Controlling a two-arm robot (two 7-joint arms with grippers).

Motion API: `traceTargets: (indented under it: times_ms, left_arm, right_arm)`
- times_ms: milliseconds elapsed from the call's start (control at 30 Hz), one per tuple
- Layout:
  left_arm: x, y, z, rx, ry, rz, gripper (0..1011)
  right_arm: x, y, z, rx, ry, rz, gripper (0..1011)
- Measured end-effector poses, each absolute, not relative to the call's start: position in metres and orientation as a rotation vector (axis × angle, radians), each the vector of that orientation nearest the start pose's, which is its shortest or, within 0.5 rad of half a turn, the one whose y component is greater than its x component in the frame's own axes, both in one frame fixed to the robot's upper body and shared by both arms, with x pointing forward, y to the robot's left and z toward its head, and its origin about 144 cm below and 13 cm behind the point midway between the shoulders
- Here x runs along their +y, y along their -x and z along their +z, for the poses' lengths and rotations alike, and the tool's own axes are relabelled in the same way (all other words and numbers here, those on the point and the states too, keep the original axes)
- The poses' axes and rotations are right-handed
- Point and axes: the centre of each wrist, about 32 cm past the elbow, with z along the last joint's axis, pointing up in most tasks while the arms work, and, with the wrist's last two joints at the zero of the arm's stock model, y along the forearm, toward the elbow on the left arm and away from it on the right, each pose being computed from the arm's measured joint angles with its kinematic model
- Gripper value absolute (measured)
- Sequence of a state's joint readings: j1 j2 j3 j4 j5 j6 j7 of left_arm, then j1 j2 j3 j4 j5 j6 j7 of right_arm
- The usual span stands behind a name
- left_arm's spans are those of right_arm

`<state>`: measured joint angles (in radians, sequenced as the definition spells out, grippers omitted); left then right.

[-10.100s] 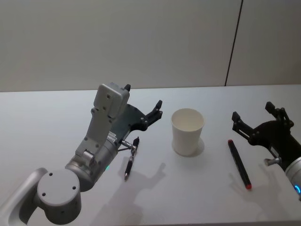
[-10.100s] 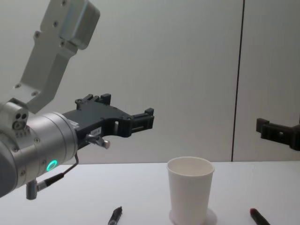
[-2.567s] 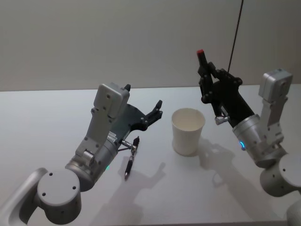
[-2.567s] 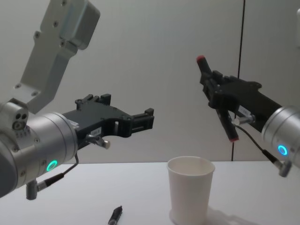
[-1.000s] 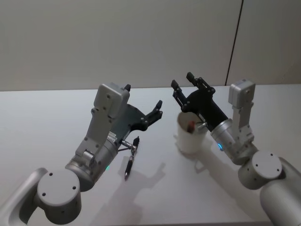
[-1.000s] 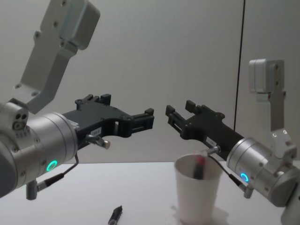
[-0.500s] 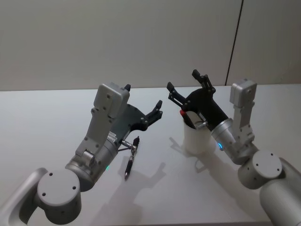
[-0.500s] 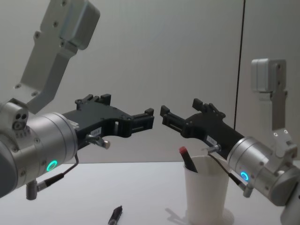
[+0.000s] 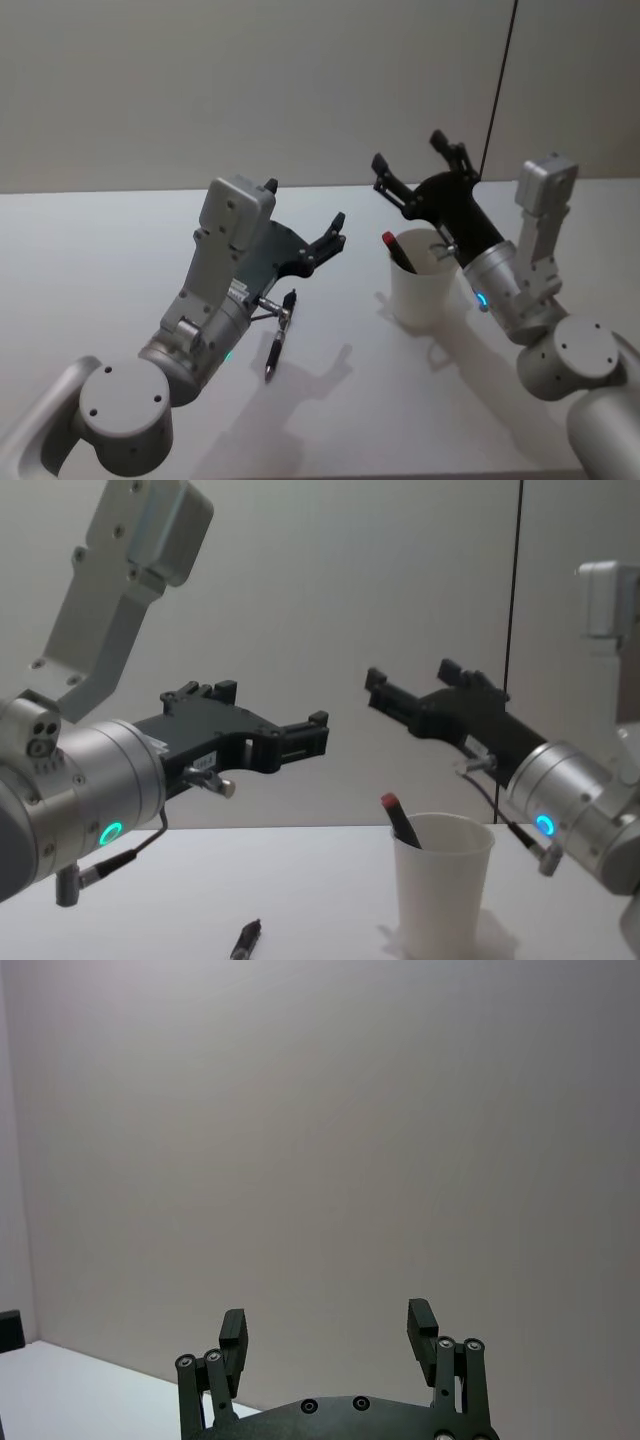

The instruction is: Place the pen into the pen holder.

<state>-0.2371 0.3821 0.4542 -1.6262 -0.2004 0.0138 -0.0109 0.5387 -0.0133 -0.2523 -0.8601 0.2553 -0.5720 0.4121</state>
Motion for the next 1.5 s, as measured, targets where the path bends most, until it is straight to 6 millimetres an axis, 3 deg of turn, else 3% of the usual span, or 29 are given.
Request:
traceTargets:
  times_ms: [800,1500]
  left_arm:
    - [0.198,-0.492,1.204,-0.267,-0.061,1.124,1004]
    - [0.198,-0.492,1.204,-0.268,-0.061,1.124,1004]
  right_arm:
    - [-0.187,-0.548,1.167,-0.143,-0.300,-1.298,1002]
    - [-0.217,-0.519,1.169,-0.063,-0.190,-1.474,1002]
